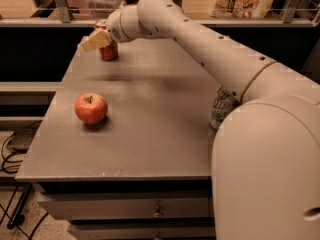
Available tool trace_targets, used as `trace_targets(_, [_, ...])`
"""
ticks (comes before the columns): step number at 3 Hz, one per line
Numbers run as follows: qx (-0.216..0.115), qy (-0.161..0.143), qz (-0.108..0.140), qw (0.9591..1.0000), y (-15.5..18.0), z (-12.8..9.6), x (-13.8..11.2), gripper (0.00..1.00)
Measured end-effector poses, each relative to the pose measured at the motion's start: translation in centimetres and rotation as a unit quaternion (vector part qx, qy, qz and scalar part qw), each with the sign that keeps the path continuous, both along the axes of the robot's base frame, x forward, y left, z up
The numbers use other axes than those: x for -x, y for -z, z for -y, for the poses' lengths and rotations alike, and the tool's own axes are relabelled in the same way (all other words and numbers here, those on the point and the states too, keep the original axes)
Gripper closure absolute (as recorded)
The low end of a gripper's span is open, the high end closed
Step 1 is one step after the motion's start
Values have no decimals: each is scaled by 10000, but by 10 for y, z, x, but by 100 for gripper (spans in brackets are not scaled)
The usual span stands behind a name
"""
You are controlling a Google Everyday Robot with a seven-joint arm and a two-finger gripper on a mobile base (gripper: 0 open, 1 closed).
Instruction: Pick coke can
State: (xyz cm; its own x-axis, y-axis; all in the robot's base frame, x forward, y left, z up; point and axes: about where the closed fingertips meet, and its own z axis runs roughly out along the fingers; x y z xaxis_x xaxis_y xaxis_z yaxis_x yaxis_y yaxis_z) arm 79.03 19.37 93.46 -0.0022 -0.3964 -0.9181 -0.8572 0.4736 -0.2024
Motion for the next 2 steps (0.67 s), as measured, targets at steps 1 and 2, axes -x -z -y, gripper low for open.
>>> trace_targets(1, [83, 24, -29, 10000, 3, -3, -7, 0])
trace_targets(2, [149, 82, -90, 9998, 9, -4, -13, 0])
